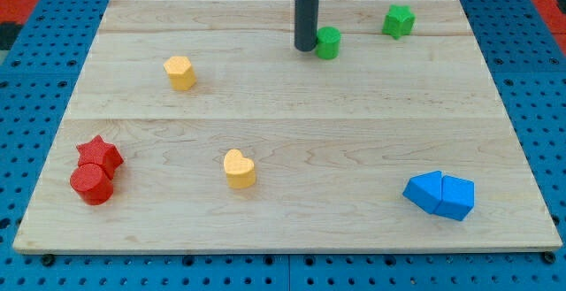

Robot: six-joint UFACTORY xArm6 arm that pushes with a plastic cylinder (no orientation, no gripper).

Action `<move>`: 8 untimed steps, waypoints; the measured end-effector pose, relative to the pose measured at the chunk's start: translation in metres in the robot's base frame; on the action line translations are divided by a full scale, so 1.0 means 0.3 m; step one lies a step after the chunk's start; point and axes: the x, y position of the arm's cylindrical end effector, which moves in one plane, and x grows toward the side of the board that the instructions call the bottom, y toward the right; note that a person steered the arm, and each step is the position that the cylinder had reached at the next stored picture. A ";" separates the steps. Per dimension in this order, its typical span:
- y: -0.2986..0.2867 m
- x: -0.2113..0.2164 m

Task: Push green circle close to the green star to the top right of the board

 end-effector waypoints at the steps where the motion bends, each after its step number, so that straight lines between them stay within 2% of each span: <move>1: 0.078 -0.025; 2: 0.191 -0.025; 5: 0.223 0.113; 6: 0.328 0.031; 7: 0.336 -0.035; 8: 0.349 -0.028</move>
